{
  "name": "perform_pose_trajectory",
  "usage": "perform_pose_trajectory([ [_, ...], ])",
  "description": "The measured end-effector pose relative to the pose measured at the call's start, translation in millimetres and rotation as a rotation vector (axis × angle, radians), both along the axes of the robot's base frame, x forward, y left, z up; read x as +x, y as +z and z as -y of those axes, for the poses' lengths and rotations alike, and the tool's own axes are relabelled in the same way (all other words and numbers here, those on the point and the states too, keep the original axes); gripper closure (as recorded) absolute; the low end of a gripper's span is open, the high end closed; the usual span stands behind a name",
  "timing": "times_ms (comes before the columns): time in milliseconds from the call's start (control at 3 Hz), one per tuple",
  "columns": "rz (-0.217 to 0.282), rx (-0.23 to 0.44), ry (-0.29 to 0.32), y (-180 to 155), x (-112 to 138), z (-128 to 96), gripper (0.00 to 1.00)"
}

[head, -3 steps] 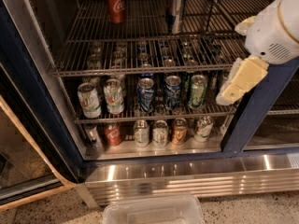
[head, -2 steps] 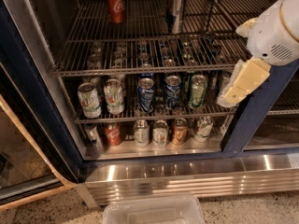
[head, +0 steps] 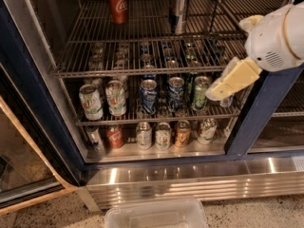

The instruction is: Pick redbull can from top shelf of fridge

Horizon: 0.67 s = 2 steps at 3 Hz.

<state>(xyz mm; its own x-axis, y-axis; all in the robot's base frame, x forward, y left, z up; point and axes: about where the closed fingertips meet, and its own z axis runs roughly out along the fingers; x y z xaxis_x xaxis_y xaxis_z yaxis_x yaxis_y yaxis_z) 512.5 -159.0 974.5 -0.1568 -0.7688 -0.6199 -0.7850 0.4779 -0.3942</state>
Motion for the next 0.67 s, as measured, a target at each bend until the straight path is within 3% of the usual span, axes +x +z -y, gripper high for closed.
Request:
perform_pose_trajectory([
  [333,0.083,0.097,-0.028,-4,28,-20,0.00],
  [667,0.187,0.161,-0.092,13,66,-32,0.00],
])
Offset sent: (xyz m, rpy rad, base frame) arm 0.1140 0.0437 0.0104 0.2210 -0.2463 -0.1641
